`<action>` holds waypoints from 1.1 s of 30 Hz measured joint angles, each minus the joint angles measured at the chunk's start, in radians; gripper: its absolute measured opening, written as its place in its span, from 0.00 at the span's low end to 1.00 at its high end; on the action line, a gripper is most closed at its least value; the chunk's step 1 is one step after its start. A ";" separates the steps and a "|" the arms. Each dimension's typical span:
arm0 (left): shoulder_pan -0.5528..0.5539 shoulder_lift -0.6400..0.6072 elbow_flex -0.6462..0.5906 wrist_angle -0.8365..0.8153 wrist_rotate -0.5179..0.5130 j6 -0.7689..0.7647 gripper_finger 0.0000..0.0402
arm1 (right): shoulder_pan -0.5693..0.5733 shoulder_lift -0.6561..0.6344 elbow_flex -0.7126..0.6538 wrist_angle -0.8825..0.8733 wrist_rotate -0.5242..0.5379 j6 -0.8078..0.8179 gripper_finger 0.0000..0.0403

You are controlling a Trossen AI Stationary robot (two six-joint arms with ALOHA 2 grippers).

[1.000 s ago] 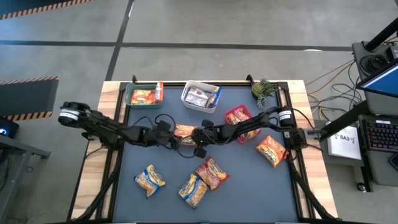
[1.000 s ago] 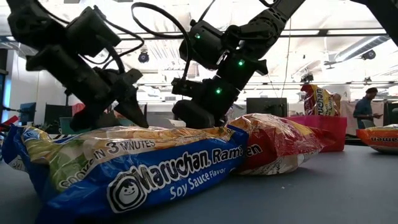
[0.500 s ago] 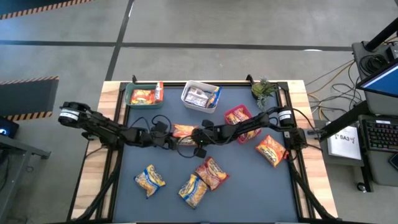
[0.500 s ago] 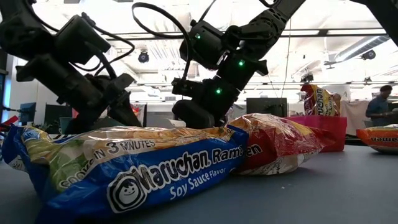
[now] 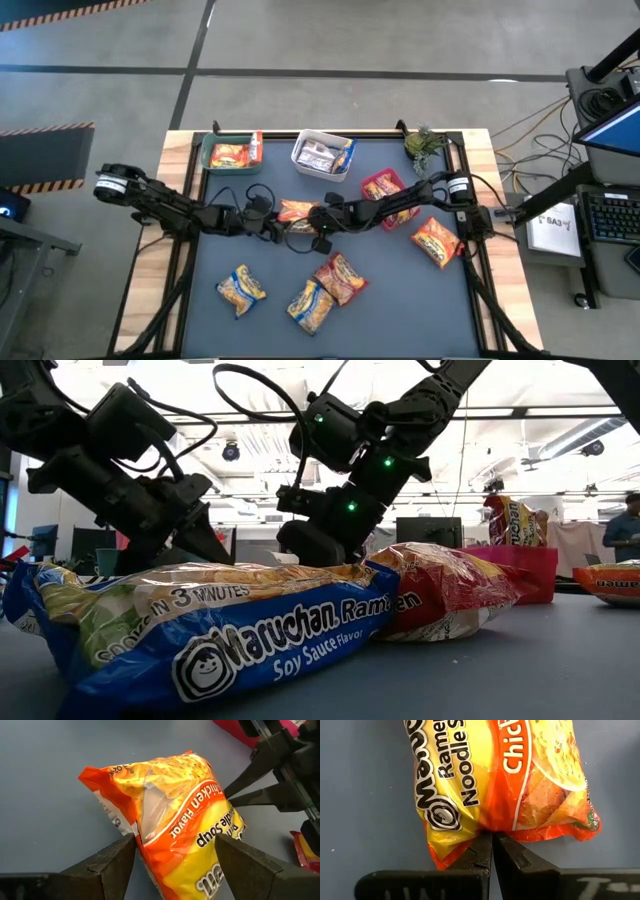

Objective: Sort Maruchan noodles
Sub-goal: Put the orange noodle pack into the green bin

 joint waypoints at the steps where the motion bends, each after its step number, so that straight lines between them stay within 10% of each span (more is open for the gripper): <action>1: 0.000 0.000 0.000 0.000 0.005 0.000 0.64 | 0.000 0.000 0.000 0.002 -0.005 0.000 0.02; 33: 0.004 0.128 -0.006 0.175 -0.057 -0.026 0.57 | 0.000 -0.038 0.000 0.002 -0.016 0.015 0.02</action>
